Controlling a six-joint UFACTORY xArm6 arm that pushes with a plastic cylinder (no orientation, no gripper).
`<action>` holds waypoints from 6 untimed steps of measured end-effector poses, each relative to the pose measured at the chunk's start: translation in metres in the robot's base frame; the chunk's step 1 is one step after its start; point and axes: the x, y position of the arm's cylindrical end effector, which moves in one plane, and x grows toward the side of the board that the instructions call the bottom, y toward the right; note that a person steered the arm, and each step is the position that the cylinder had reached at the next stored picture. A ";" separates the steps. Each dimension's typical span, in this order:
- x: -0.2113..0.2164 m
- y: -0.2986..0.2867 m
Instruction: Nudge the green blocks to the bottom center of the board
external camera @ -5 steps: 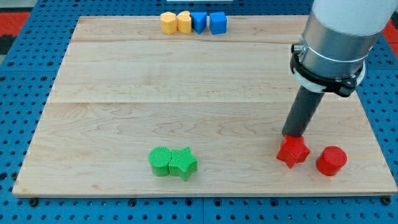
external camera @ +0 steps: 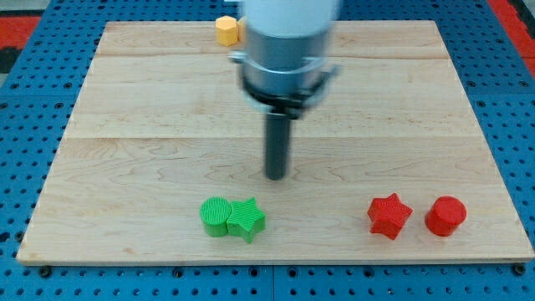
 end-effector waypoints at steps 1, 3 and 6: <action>0.018 -0.076; 0.076 -0.081; 0.105 -0.046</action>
